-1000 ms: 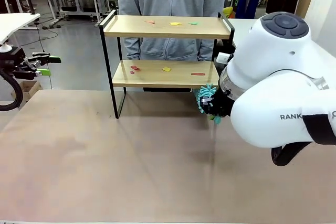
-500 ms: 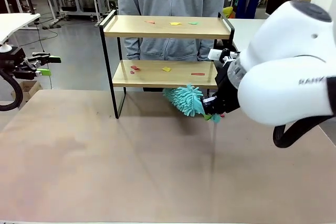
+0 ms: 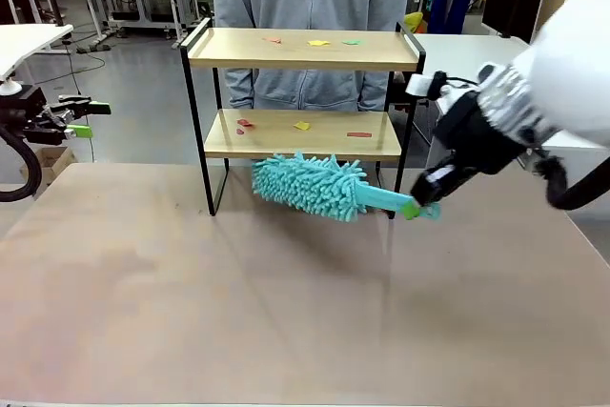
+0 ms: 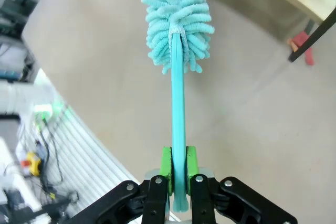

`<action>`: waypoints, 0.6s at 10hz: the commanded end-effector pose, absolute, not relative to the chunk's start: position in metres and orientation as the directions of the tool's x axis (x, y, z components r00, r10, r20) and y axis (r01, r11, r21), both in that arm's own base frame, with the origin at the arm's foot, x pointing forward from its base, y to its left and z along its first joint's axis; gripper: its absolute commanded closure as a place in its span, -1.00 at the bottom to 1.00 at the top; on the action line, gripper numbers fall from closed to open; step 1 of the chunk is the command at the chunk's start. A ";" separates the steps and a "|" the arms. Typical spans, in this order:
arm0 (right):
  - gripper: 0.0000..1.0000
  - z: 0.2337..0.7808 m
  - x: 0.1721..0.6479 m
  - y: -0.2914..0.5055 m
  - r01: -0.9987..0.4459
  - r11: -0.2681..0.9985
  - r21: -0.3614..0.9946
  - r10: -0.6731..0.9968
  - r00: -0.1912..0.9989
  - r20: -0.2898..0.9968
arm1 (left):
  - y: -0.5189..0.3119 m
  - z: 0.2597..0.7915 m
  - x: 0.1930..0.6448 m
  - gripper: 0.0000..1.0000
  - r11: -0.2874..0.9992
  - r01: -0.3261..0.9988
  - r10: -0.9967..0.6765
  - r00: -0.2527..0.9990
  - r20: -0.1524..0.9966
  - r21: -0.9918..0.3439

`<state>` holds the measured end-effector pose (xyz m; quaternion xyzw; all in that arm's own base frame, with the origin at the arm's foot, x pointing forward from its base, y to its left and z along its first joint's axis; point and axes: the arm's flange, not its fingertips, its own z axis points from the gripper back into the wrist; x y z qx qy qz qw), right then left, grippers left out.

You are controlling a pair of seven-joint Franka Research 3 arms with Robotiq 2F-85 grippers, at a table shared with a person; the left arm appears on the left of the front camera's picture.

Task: Clean the shelf.
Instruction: Clean the specific section of the Shelf indicated by the human with the Duster.

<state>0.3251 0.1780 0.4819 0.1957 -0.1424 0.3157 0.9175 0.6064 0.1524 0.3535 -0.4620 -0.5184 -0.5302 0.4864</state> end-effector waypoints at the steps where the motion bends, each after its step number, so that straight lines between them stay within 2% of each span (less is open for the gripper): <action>1: 0.73 0.445 0.246 0.109 -0.699 0.646 0.307 0.598 0.714 0.365 | 0.152 0.356 0.606 -1.00 0.010 0.994 -0.035 -0.106 0.994 0.106; 6: 0.73 0.443 0.170 0.023 -0.772 0.524 0.360 0.717 0.628 0.302 | 0.152 0.356 0.606 -1.00 0.010 0.994 -0.035 -0.106 0.994 0.106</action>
